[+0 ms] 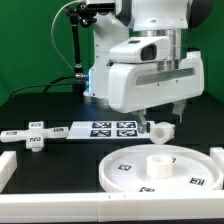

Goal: Assemble round table

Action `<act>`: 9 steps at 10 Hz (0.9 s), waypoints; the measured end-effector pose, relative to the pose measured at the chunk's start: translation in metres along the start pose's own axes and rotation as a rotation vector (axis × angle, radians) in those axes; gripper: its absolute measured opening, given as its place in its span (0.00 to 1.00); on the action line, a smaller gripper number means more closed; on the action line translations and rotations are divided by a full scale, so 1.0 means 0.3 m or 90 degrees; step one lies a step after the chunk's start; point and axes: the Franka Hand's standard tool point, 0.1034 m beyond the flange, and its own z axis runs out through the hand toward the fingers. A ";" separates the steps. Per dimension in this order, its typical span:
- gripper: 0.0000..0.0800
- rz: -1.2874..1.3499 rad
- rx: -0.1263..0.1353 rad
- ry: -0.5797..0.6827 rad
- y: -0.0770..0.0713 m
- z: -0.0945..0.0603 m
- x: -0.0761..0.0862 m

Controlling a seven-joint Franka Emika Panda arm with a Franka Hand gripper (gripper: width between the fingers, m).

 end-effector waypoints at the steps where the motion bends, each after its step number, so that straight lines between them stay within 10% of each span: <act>1: 0.81 0.074 0.004 -0.002 -0.002 0.001 -0.013; 9: 0.81 0.466 0.026 0.007 -0.083 0.043 -0.052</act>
Offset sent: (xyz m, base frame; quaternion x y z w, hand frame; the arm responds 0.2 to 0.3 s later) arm -0.0274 -0.0143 -0.0034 -0.0309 0.0015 0.2400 0.9703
